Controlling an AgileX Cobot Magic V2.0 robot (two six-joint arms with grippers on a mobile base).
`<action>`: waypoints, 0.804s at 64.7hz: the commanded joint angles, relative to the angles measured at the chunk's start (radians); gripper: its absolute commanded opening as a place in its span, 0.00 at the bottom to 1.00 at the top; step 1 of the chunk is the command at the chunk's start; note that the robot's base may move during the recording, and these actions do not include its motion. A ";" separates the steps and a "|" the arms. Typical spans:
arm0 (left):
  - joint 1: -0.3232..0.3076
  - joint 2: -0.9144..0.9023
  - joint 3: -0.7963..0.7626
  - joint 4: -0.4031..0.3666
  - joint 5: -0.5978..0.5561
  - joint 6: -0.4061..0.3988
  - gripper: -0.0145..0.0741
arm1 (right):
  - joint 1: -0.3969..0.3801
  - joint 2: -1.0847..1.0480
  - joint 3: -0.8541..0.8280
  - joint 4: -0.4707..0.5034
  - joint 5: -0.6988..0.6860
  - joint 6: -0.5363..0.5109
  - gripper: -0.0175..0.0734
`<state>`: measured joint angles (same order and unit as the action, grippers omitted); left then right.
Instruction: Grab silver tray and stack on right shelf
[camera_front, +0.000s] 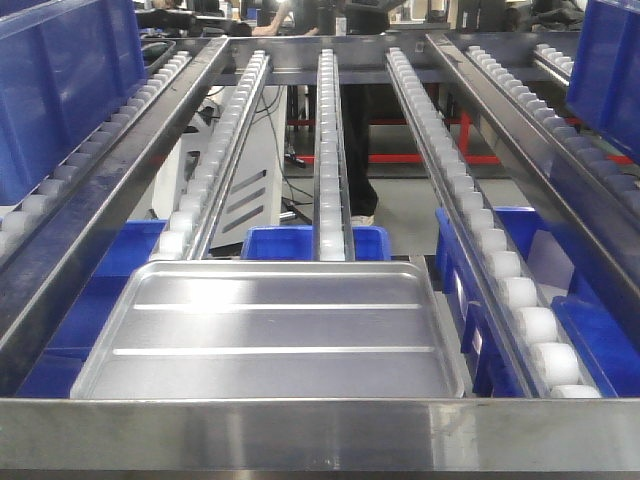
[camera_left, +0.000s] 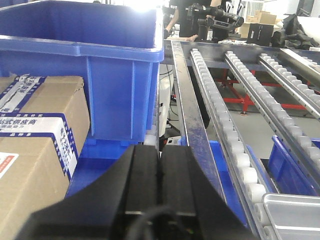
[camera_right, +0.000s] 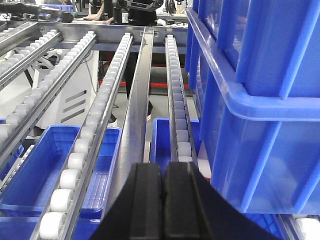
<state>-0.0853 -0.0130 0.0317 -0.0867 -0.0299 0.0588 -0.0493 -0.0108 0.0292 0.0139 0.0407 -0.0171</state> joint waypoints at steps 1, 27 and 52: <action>-0.001 -0.015 0.018 -0.007 -0.083 -0.001 0.05 | 0.001 -0.021 -0.019 0.002 -0.090 -0.007 0.25; -0.001 -0.015 0.018 -0.007 -0.085 -0.001 0.05 | 0.001 -0.021 -0.019 0.002 -0.090 -0.007 0.25; -0.001 -0.008 0.001 -0.119 -0.240 -0.005 0.05 | 0.002 -0.021 -0.019 0.002 -0.336 -0.007 0.25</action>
<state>-0.0853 -0.0130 0.0317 -0.1547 -0.1433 0.0588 -0.0493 -0.0108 0.0292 0.0139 -0.0735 -0.0171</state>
